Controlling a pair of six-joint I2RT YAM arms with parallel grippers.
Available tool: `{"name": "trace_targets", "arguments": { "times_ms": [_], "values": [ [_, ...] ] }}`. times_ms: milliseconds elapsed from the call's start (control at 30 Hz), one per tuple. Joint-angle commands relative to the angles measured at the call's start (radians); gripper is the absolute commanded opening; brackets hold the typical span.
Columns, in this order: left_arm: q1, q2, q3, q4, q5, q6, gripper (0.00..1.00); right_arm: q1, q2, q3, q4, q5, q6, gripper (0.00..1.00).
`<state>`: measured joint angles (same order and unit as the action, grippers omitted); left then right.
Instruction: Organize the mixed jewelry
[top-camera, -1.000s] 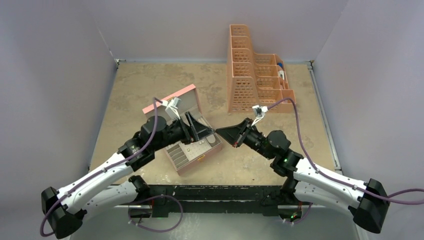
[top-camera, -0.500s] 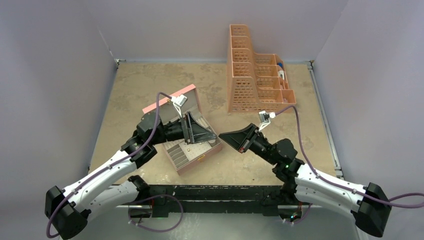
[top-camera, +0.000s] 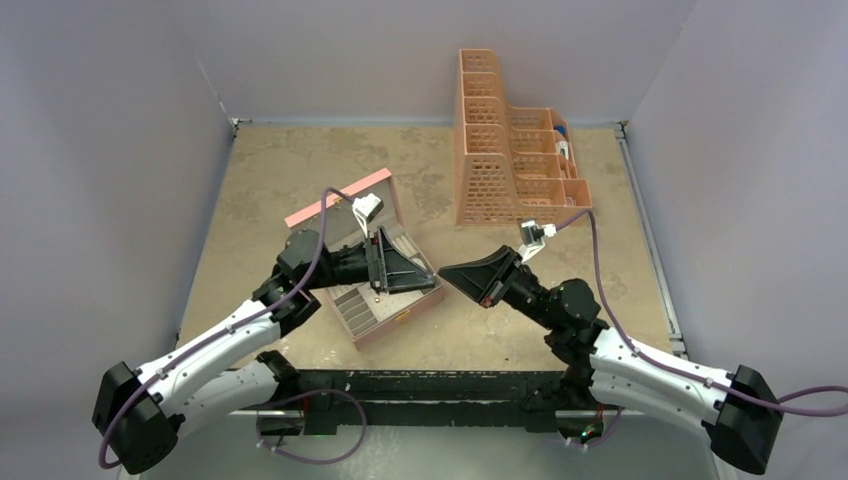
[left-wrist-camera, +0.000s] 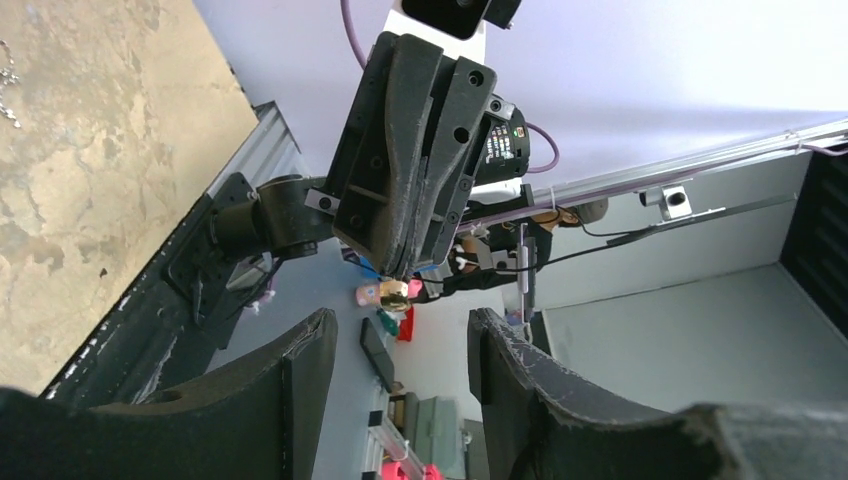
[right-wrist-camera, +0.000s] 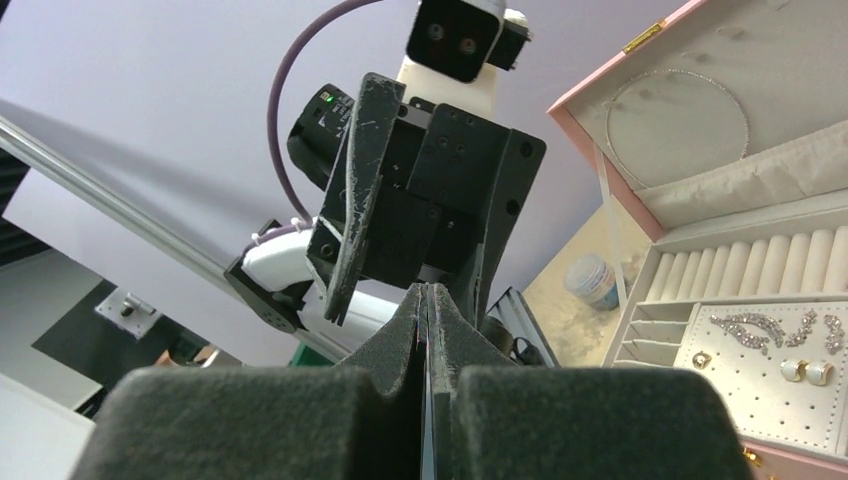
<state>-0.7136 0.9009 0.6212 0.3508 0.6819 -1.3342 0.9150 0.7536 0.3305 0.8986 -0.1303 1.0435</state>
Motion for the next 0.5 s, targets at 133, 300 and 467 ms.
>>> {"name": "trace_targets", "arguments": {
  "times_ms": [133, 300, 467],
  "values": [
    [0.005, 0.033, -0.045, 0.201, 0.048, -0.128, 0.47, -0.002, 0.04, 0.049, 0.107, -0.074, -0.099, 0.0],
    [0.005, 0.022, -0.047, 0.214, 0.032, -0.118, 0.37, -0.002, 0.029, 0.034, 0.118, -0.074, -0.095, 0.0],
    [0.005, 0.015, -0.076, 0.25, 0.025, -0.133, 0.3, -0.002, 0.008, 0.016, 0.12, -0.066, -0.088, 0.0]
  ]
}}
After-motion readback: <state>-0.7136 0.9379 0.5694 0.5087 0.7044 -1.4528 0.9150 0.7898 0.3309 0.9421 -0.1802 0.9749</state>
